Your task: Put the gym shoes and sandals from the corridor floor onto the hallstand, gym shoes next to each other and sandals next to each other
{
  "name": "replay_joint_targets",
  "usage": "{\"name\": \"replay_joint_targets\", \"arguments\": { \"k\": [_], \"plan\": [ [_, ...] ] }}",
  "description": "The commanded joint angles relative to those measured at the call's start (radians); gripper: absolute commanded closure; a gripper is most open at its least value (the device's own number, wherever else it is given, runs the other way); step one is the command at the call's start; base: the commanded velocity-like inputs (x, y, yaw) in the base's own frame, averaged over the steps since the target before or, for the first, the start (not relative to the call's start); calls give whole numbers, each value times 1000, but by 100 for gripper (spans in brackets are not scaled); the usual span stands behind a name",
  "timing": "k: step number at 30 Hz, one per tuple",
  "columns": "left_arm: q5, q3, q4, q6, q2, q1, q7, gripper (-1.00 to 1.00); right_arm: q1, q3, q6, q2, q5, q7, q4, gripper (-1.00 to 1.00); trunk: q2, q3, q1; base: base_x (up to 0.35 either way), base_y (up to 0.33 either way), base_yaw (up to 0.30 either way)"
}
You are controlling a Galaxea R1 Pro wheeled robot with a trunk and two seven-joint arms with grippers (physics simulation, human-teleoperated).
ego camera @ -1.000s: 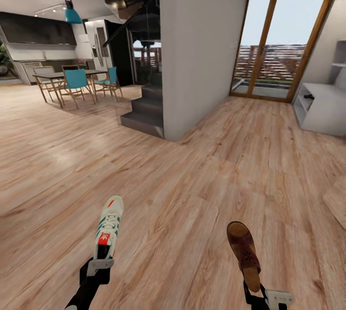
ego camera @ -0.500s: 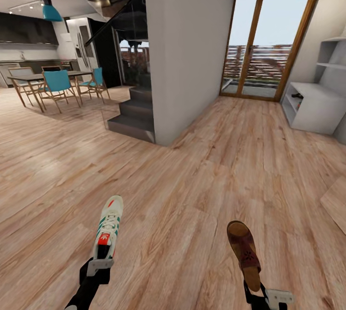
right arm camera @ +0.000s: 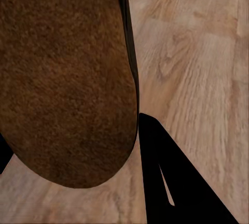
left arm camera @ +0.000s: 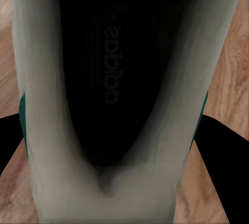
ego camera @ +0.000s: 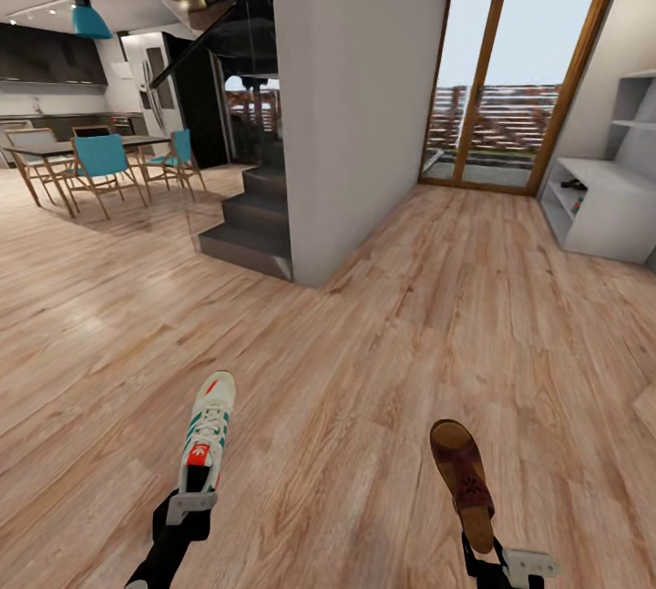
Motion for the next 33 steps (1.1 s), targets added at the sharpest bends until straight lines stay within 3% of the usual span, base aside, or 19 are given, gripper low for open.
{"name": "replay_joint_targets", "arguments": {
  "k": [1,12,26,33],
  "plan": [
    [-10,9,0,-4,-1,-1,-6,100,-1,-9,-2,1,4,8,1,100,0,-1,0,336,0,-10],
    [-10,9,-1,-4,-1,-1,-6,100,-1,-9,-2,1,4,8,2,100,0,-1,0,336,0,-190],
    [-10,10,1,-4,-3,-1,-6,100,-1,-9,-1,1,3,8,4,100,0,-1,0,336,0,-23],
    [-10,9,8,-4,-3,-1,-6,100,-1,-9,-1,1,4,8,4,100,0,-1,0,336,0,-196]
  ]
}}
